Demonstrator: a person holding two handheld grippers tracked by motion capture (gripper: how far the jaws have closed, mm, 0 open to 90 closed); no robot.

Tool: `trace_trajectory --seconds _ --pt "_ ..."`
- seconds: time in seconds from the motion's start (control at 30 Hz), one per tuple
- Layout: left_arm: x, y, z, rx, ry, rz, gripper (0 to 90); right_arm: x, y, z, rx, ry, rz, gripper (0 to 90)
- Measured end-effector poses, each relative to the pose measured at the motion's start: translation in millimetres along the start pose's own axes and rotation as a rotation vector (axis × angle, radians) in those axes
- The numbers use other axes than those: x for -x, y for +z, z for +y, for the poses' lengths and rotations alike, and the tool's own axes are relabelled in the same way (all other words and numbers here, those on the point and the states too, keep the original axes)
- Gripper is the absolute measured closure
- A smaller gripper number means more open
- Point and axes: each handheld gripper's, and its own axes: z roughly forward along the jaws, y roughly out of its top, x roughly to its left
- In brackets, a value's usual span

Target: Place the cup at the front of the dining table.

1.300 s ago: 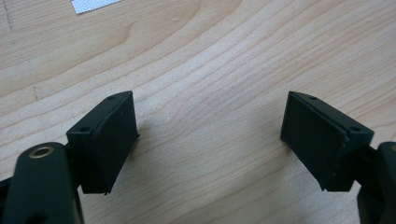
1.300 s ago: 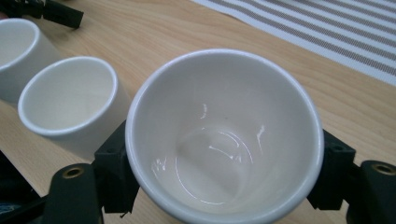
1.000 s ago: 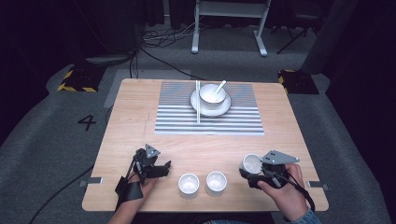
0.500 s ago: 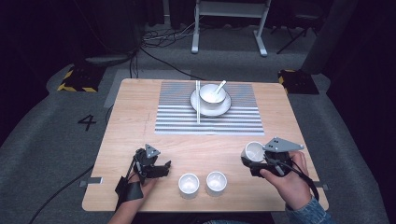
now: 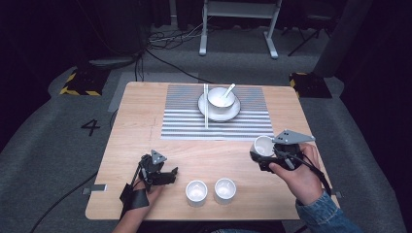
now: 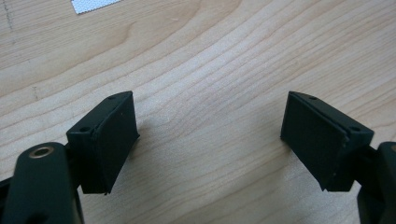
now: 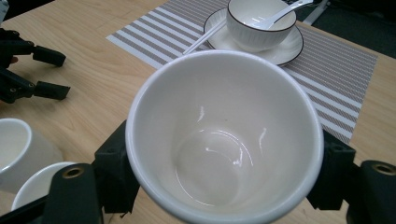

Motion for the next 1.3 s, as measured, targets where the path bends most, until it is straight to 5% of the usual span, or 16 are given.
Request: trace_trajectory --seconds 1.3 --pt "-0.2 0.6 0.5 0.001 -0.004 0.0 18.7 30.9 82.5 107.8 0.021 -0.053 -0.005 27.3"
